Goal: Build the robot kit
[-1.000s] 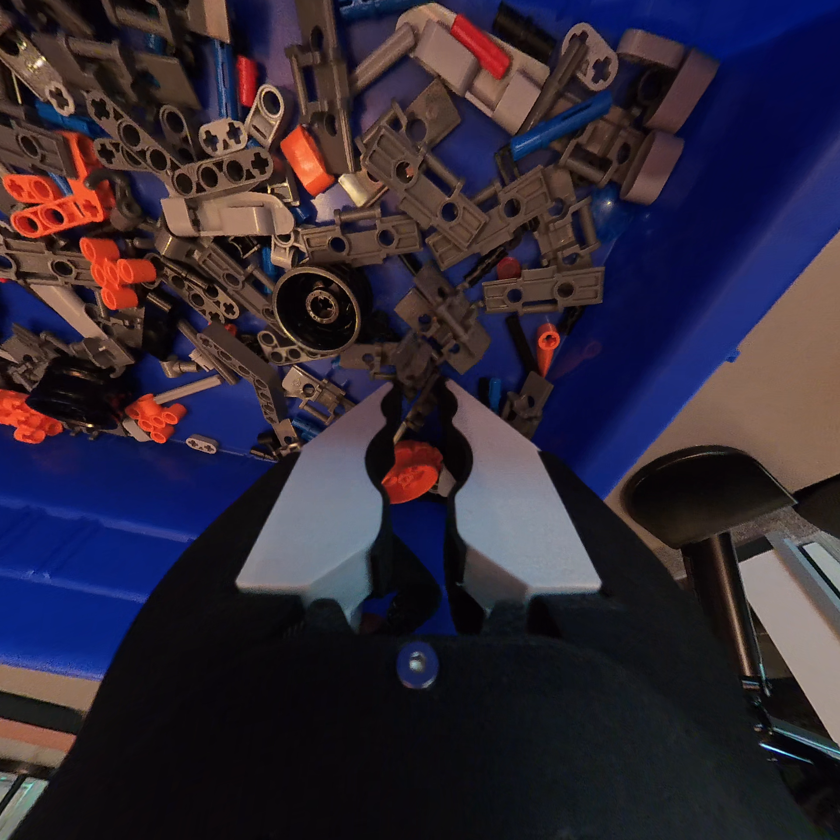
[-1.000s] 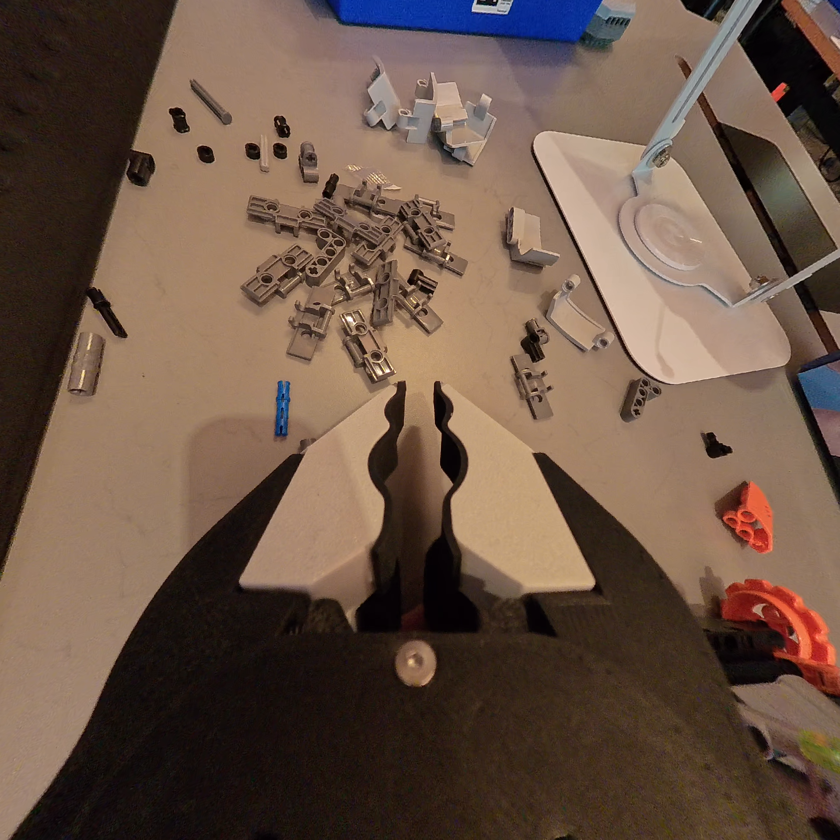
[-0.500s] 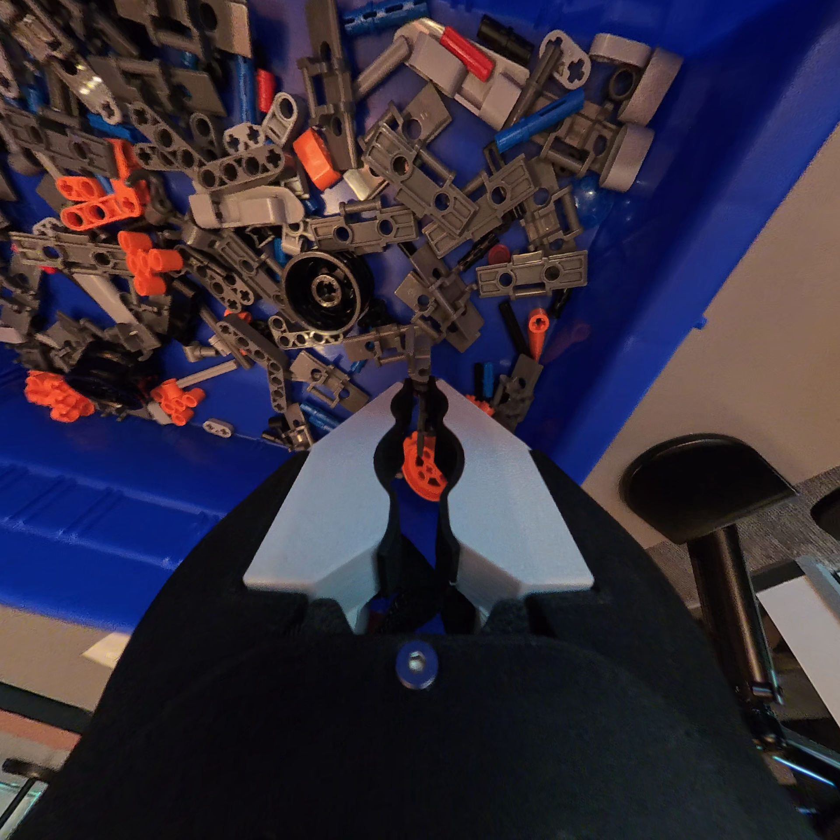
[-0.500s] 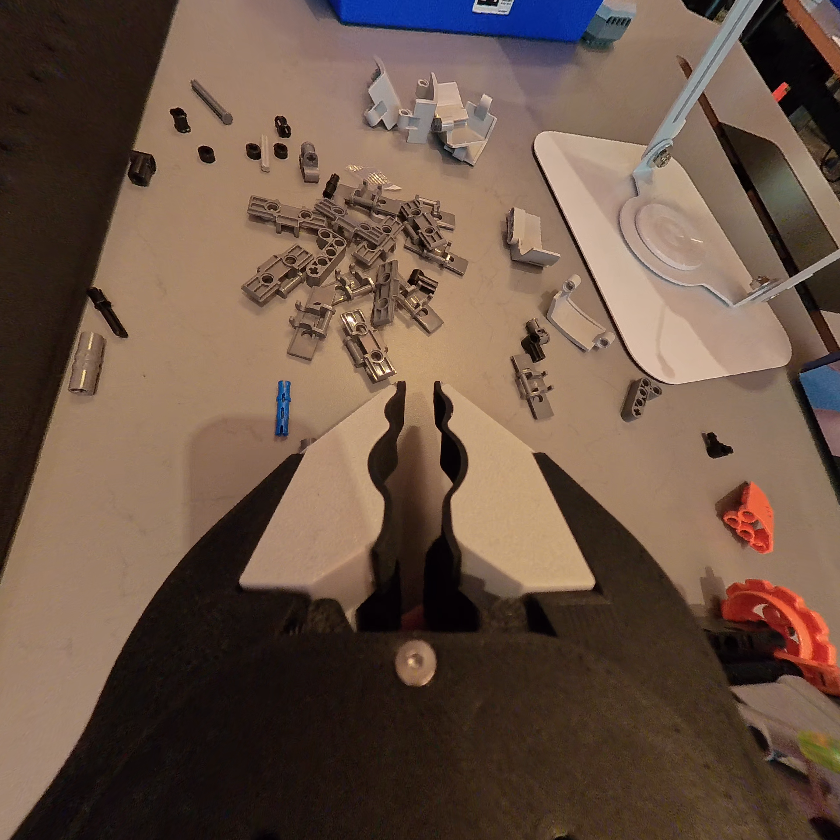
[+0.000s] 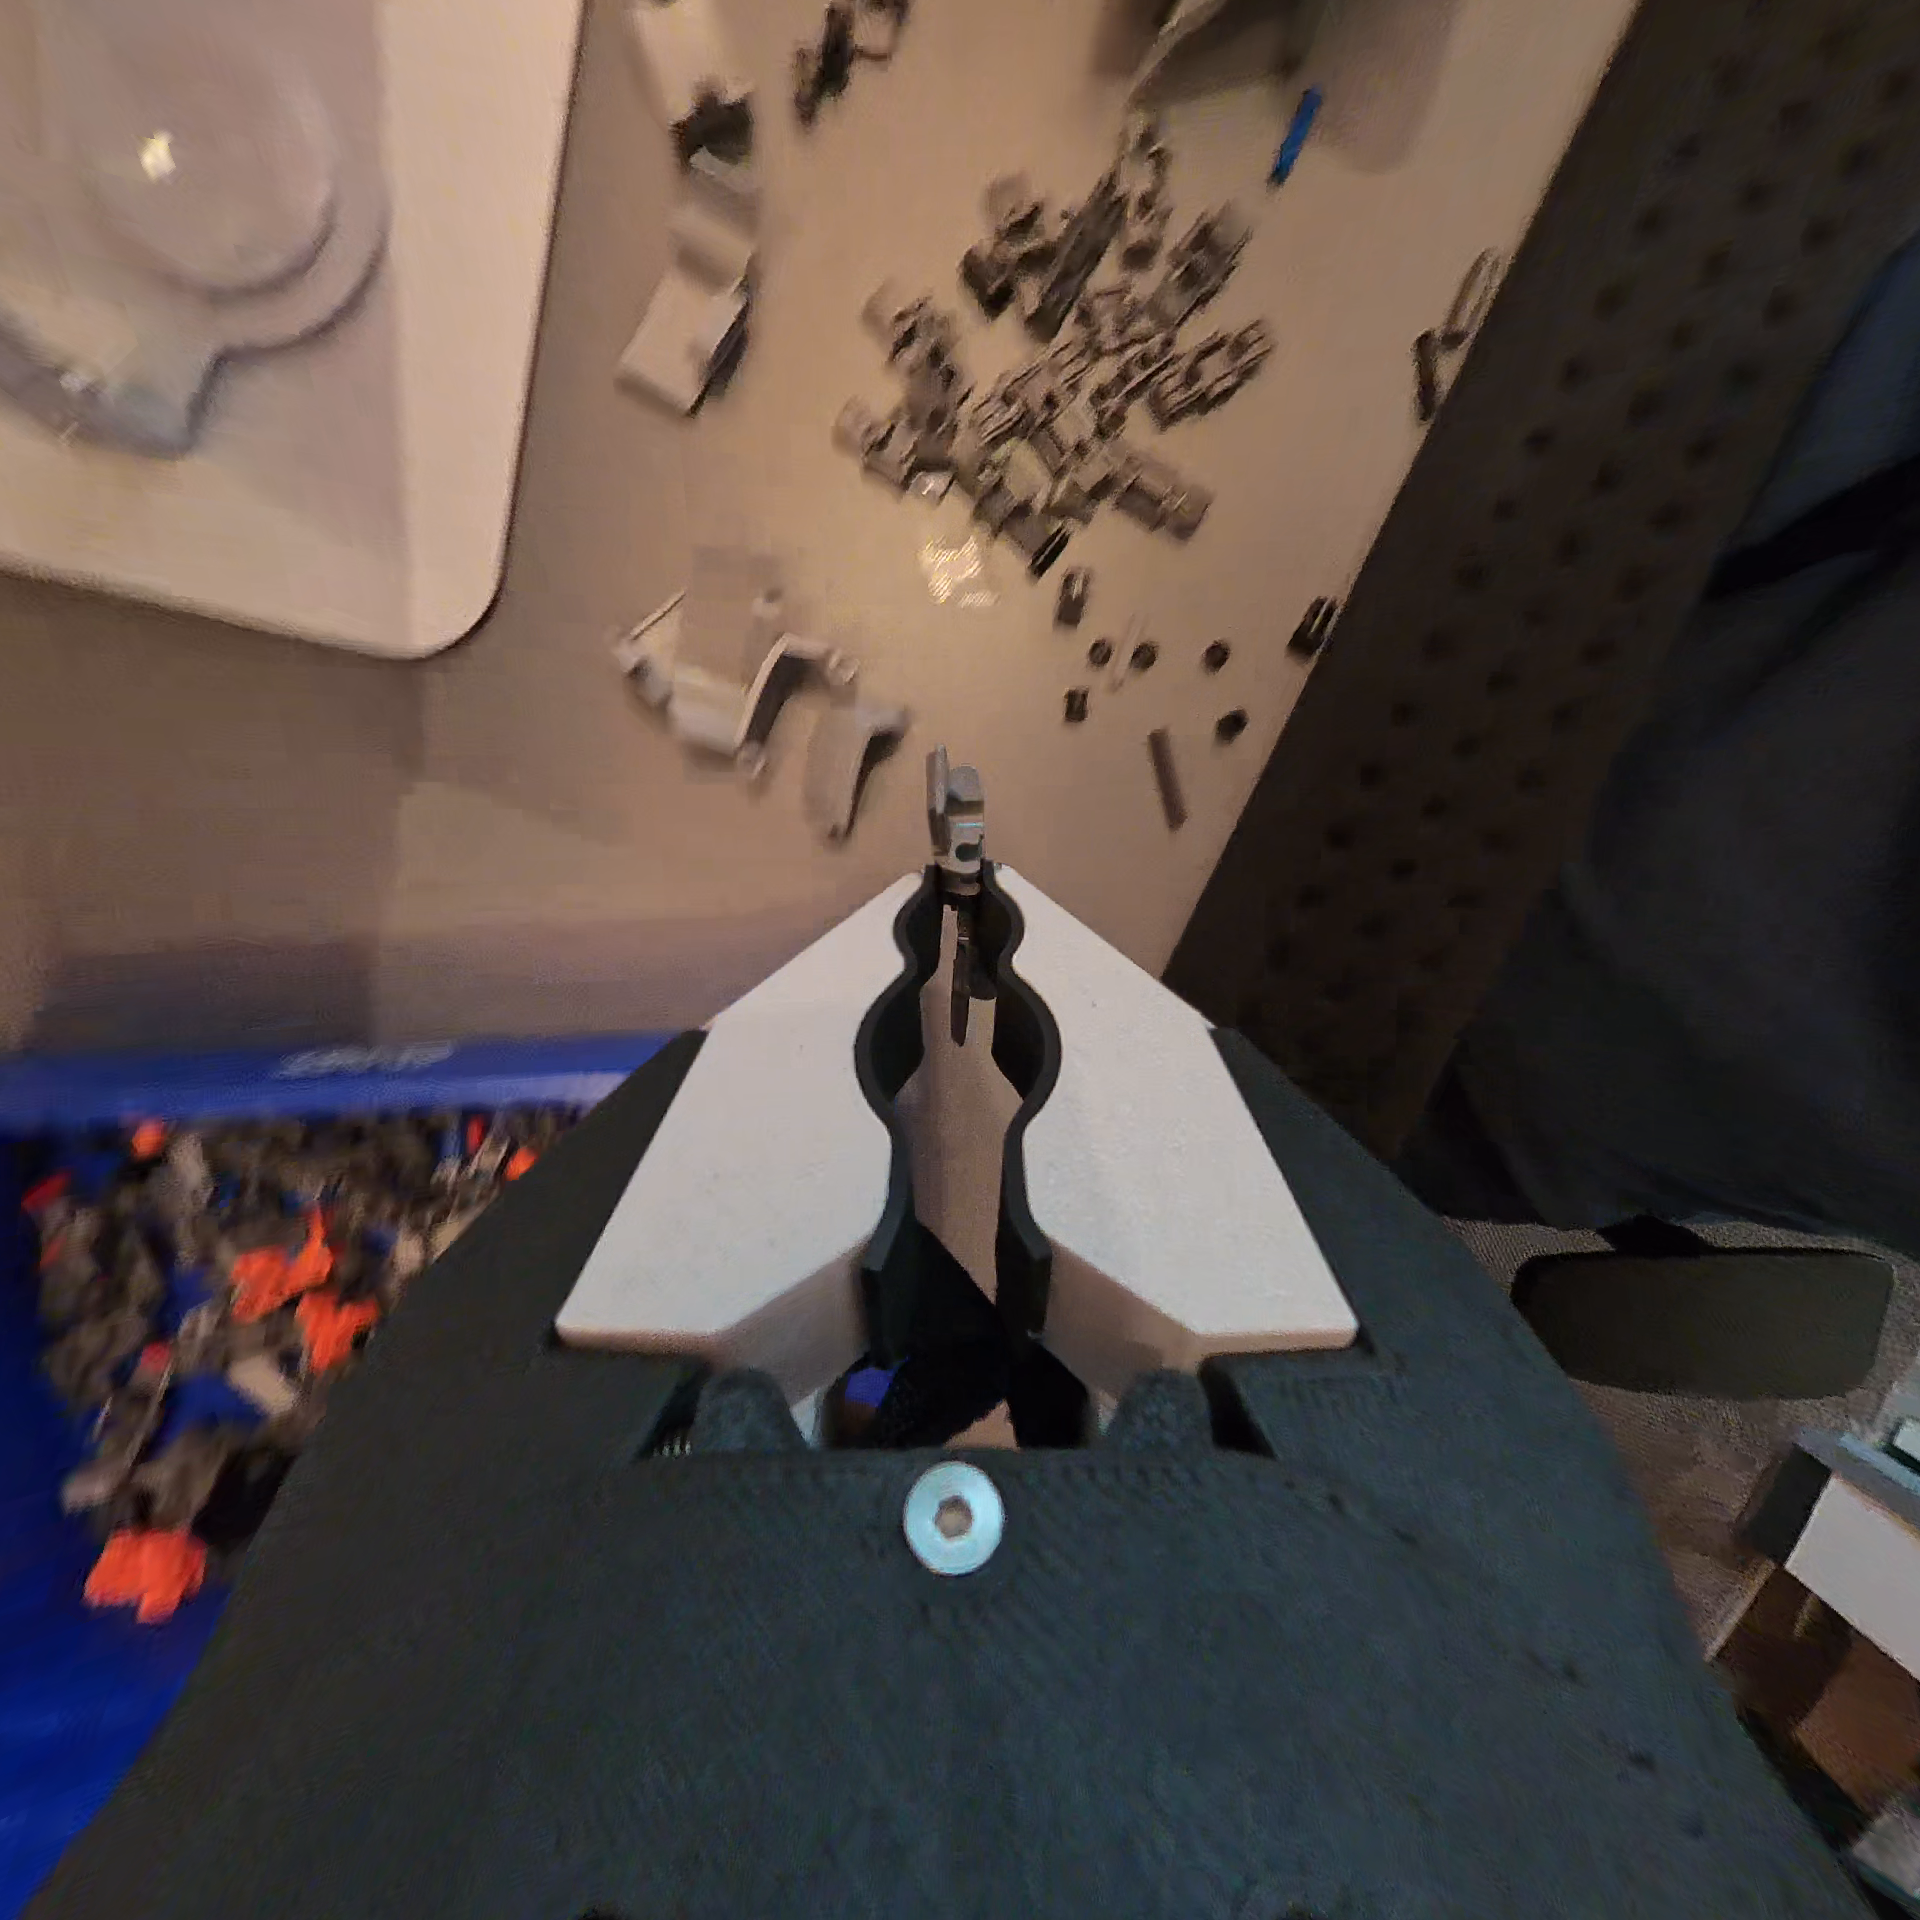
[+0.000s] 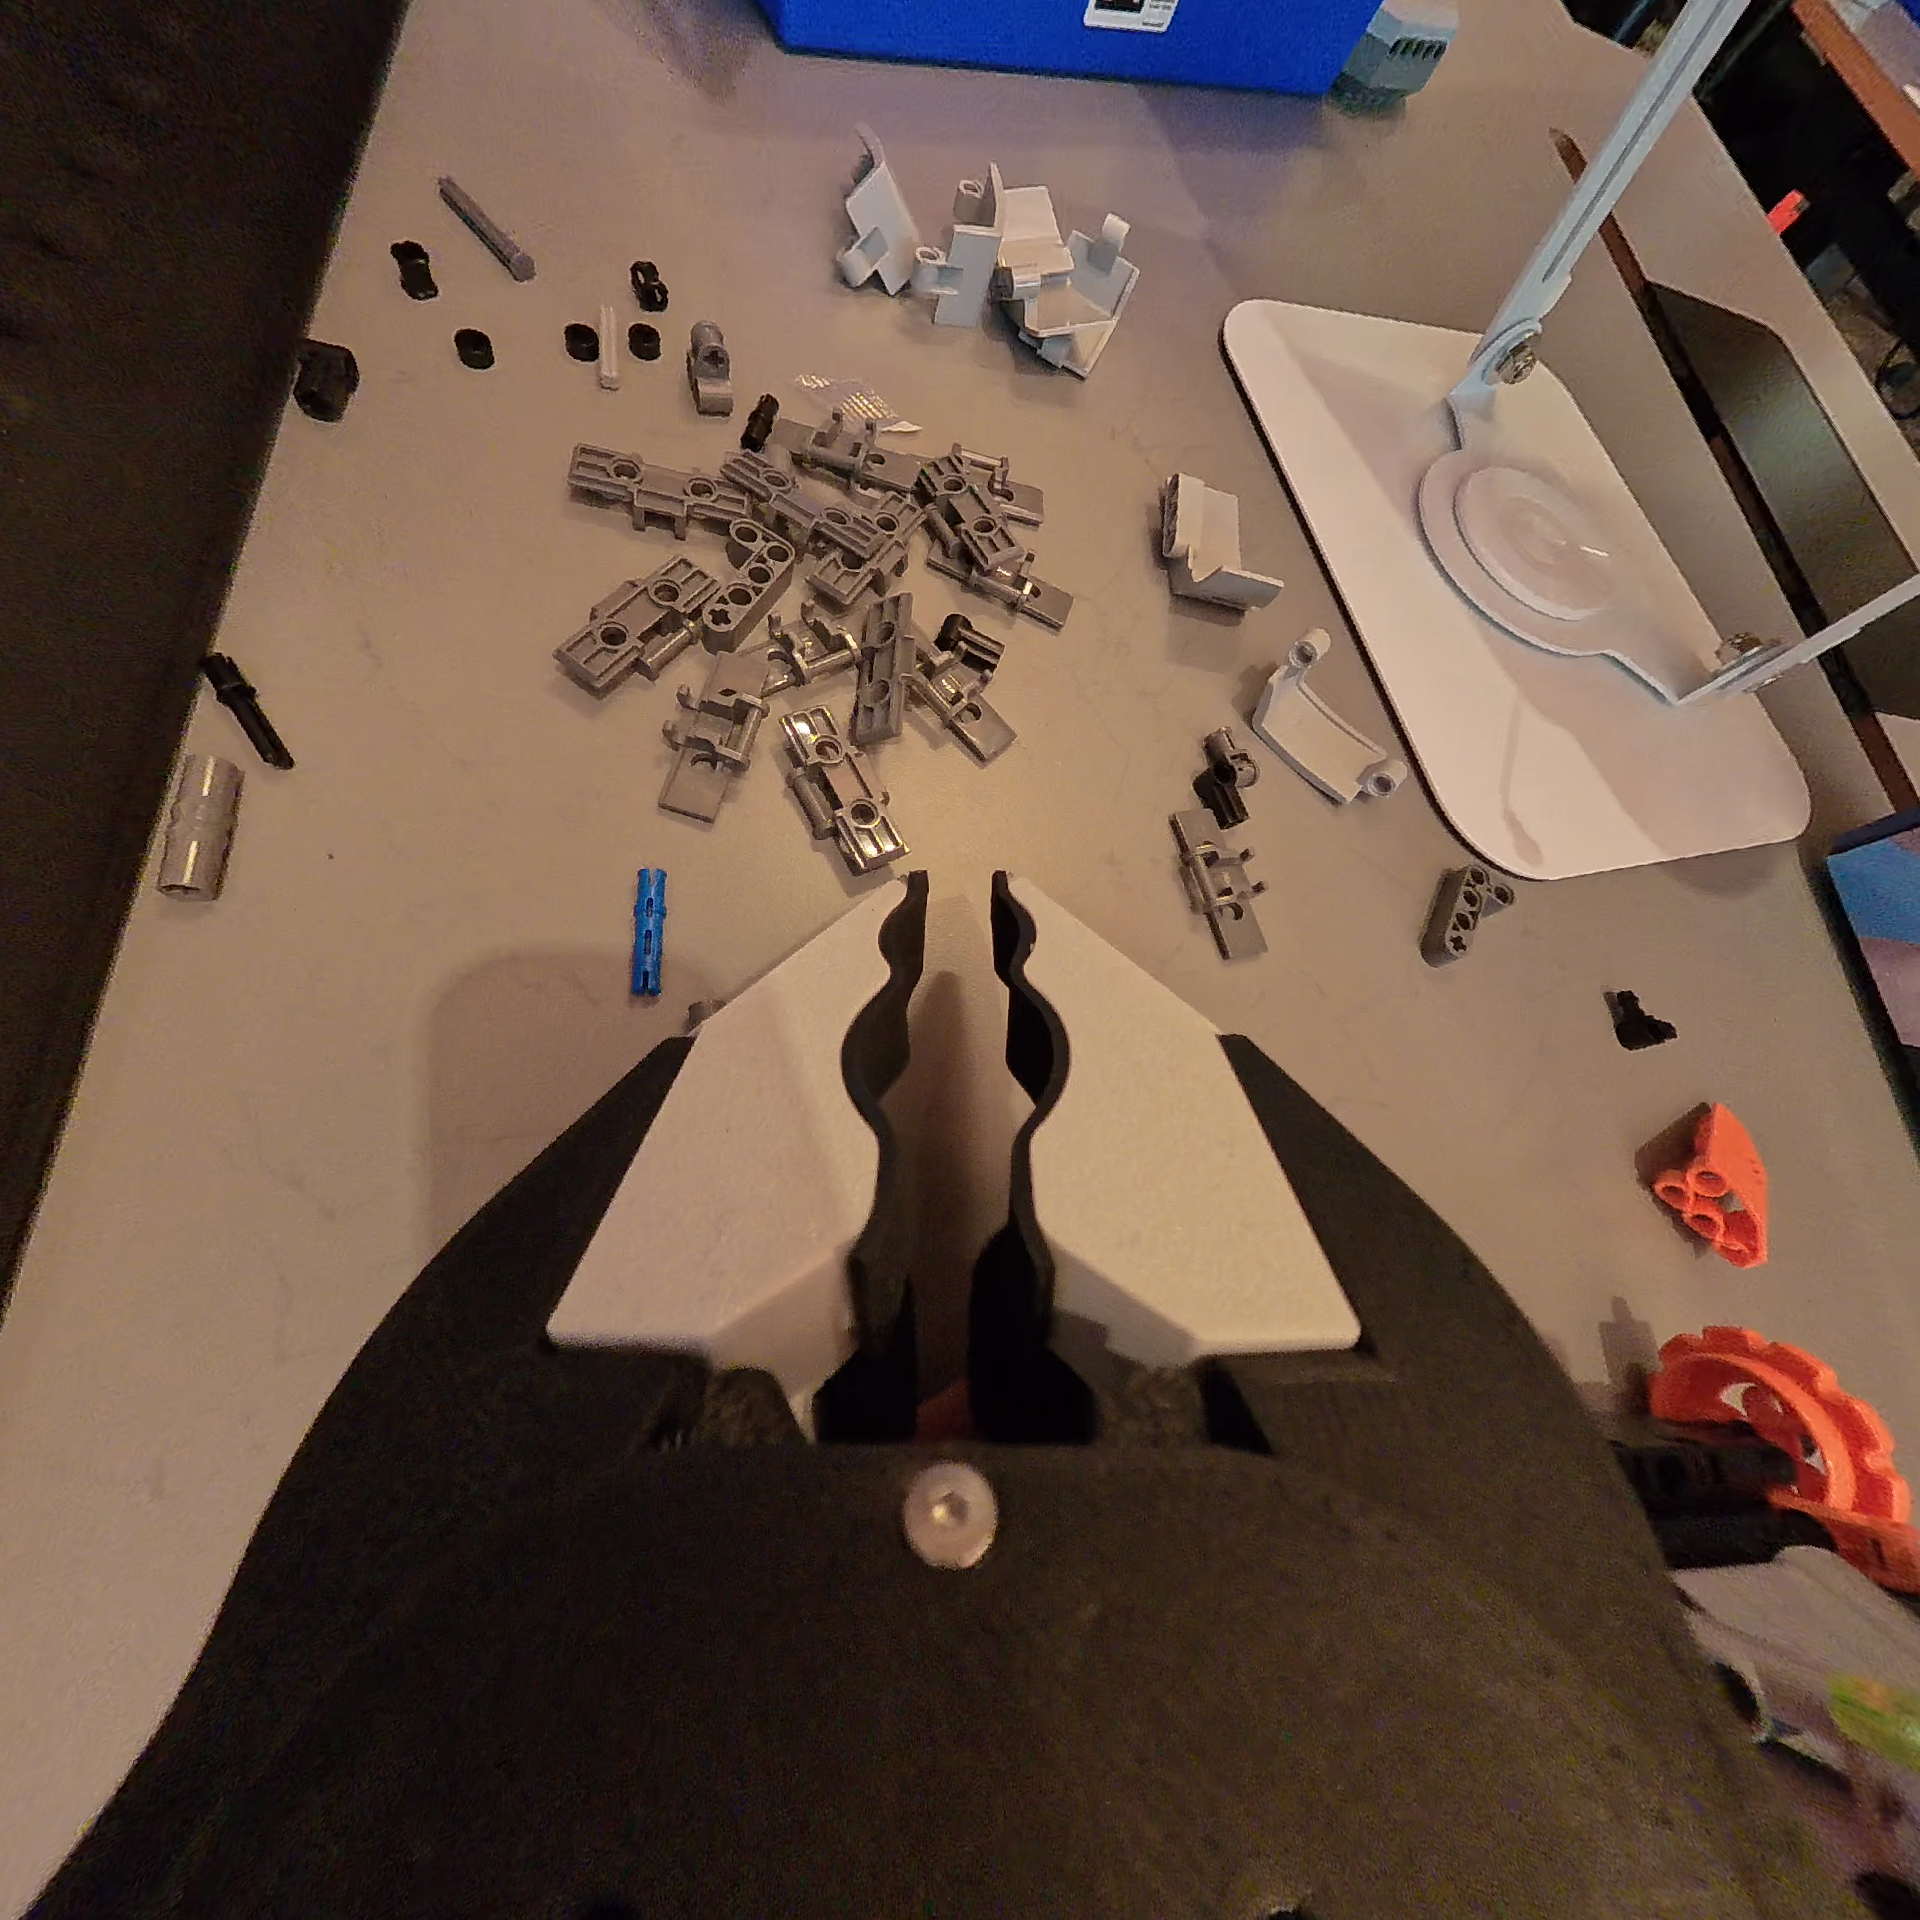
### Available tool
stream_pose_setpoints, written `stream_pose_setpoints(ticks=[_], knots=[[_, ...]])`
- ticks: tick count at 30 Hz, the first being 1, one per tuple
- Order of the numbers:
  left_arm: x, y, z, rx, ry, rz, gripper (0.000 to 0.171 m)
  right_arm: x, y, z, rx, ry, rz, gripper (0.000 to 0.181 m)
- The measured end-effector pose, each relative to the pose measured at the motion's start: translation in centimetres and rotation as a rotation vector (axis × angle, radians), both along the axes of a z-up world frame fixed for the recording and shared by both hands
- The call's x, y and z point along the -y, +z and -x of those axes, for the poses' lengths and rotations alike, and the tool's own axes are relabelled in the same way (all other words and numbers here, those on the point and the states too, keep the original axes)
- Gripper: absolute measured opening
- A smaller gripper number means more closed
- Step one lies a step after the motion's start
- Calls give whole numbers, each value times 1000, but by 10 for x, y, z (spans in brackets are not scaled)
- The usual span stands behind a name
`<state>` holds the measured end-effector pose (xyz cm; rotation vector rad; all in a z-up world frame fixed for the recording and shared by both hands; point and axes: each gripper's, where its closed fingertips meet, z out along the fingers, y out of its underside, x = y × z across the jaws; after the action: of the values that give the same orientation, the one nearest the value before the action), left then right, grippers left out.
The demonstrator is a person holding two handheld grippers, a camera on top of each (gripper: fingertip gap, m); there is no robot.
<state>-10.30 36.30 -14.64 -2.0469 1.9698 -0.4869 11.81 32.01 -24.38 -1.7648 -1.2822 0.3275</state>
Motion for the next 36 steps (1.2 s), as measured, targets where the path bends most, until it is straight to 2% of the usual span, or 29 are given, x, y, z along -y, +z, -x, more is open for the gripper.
stream_pose_setpoints(ticks=[4,7,11,14,17,19,21,25,26,28,30,33,36], knots=[[16,-37,-51,-7,-103,28,6,0,0,0,1,1,0,10],[16,-66,-72,-77,-154,-35,8,0,0,0,-1,2,1,10],[6,-65,-76,-61,-103,-47,35,1,0,0,-3,3,3,10],[-11,-41,-46,-63,-35,-85,35,1,1,0,-6,4,2,10],[-42,-12,11,-111,106,-149,32,0,1,0,-5,2,3,10],[-62,-1,55,-138,202,-165,29,0,0,0,-5,2,4,10],[-80,-8,102,-219,286,-176,32,0,0,0,-4,1,5,10],[-88,-48,151,-305,396,-80,37,0,0,0,-1,-2,3,10],[-88,-59,155,-305,432,-46,40,0,0,0,0,-3,2,10],[-83,-78,162,-326,529,57,56,-1,0,0,0,-4,2,10],[-91,-91,167,-337,616,58,65,-1,0,-1,-2,-5,3,10],[-100,-100,163,-303,673,39,64,-1,0,0,-4,-3,5,10],[-92,-107,156,-312,646,68,60,-1,1,0,-7,-2,6,10]])
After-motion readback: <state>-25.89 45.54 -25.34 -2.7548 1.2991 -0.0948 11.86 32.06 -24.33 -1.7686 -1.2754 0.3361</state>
